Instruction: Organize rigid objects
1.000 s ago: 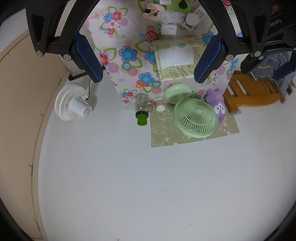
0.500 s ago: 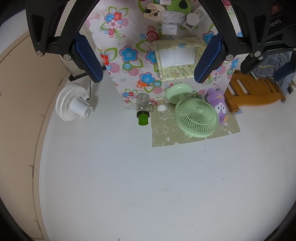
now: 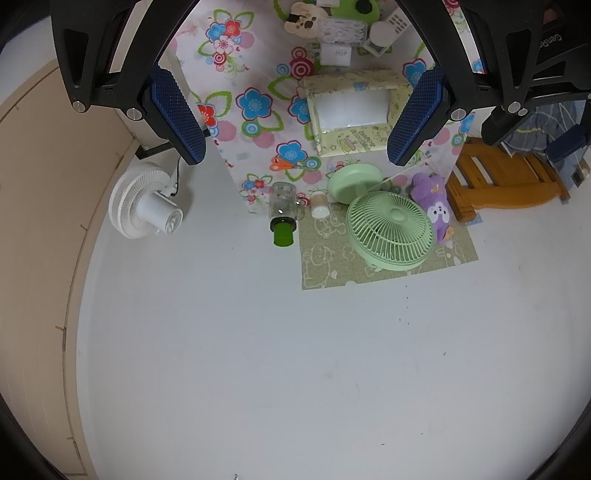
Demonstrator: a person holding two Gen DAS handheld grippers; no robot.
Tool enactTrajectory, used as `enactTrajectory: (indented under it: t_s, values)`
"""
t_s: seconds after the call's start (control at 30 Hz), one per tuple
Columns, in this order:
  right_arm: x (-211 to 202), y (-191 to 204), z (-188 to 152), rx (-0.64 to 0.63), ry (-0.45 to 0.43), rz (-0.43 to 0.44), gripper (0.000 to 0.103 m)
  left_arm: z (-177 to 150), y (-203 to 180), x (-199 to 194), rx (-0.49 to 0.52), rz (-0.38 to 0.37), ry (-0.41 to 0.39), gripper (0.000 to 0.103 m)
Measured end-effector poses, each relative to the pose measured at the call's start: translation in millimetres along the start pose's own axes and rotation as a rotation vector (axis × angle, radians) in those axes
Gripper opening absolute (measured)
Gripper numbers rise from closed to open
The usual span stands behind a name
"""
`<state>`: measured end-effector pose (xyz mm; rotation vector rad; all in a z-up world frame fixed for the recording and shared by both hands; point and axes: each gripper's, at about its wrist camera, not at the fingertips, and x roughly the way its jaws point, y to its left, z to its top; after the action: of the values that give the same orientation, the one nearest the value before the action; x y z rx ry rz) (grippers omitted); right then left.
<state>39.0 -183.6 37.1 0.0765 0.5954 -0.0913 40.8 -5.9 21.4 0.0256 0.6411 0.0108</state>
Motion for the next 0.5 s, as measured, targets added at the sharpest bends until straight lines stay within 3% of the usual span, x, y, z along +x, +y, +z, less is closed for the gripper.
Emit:
enactTrajectory:
  t_s: [0.5]
  values:
    - [12,6,-7,0.012,0.034,-0.018,0.100,-3,7,14,0.002,-0.043,0.027,0.103]
